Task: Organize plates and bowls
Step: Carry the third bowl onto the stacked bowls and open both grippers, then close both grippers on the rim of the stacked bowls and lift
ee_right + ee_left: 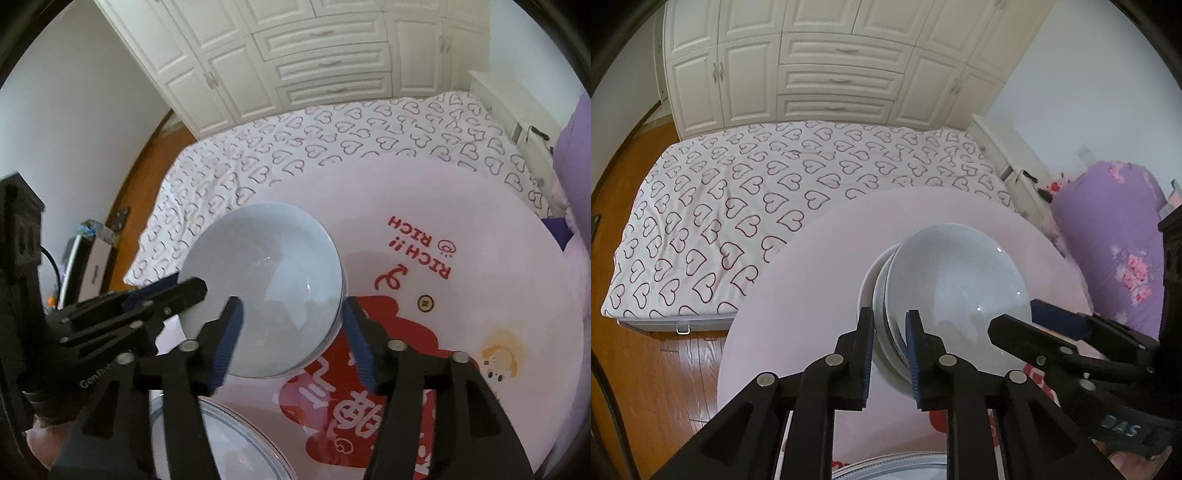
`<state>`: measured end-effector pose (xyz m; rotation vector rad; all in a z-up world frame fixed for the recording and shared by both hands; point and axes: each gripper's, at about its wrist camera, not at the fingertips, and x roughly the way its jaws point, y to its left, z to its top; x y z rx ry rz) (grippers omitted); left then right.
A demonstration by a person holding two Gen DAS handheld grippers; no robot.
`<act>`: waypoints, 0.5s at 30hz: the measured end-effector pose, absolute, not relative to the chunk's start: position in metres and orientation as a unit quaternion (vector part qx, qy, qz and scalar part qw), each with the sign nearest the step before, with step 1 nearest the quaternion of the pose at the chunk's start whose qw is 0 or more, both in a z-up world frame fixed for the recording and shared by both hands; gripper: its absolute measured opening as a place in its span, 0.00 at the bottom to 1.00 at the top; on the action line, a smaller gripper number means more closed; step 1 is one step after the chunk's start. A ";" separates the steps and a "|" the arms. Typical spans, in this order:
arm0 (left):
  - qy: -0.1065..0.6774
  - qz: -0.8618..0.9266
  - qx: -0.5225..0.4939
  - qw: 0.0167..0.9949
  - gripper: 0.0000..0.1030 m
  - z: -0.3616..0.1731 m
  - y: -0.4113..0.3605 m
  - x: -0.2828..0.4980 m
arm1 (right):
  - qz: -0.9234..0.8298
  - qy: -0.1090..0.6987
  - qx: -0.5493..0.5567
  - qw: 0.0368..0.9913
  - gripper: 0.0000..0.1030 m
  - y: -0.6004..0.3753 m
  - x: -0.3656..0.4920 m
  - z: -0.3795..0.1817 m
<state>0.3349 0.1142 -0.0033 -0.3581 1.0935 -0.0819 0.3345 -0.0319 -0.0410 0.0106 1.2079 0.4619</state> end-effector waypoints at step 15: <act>0.497 -0.018 -0.166 0.852 0.96 0.009 0.122 0.309 | 0.189 0.525 0.066 0.827 1.00 -0.072 0.341 -0.028</act>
